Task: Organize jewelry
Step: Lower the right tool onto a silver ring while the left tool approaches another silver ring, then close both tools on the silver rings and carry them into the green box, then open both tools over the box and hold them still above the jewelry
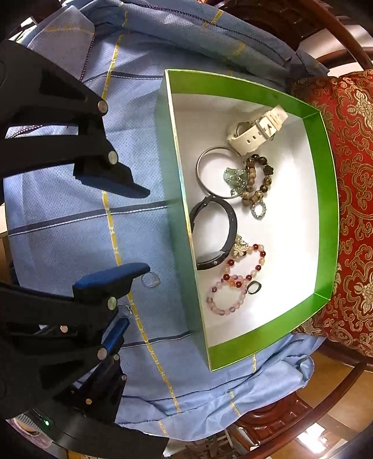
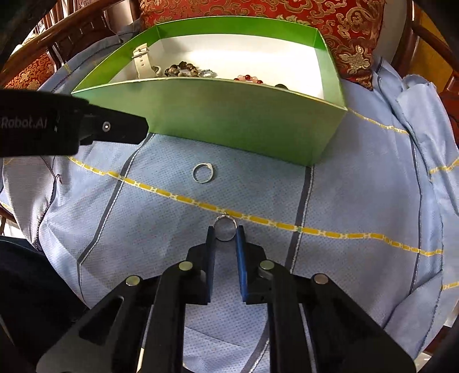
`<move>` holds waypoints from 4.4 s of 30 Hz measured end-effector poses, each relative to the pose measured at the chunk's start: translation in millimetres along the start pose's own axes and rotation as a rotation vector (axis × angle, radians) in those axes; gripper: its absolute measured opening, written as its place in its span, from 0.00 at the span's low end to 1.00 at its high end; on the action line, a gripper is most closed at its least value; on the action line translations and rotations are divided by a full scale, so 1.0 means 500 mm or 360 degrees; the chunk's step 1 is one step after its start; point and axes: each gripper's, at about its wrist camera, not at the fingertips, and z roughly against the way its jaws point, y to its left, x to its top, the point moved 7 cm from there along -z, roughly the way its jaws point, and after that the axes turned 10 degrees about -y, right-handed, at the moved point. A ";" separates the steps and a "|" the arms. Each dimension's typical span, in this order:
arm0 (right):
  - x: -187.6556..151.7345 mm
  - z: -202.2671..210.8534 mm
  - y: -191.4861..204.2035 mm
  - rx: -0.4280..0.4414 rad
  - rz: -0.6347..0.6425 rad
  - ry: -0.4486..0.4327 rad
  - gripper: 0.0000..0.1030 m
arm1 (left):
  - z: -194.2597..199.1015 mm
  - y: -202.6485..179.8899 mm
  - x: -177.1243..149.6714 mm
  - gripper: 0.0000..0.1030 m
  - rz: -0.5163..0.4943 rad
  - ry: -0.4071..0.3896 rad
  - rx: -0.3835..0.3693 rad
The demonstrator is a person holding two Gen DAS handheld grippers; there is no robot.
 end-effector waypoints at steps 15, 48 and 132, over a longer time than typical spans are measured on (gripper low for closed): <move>-0.001 0.009 -0.035 -0.0018 -0.0051 -0.0014 0.17 | -0.016 -0.020 -0.002 0.52 -0.0084 0.0021 0.0024; 0.018 0.032 -0.029 -0.0015 0.0046 -0.0084 0.03 | -0.094 -0.055 -0.004 0.17 -0.0080 0.0072 -0.0061; 0.283 0.033 -0.027 -0.0213 -0.0028 -0.0251 0.85 | 0.084 0.092 0.175 0.84 0.0108 -0.0462 0.0200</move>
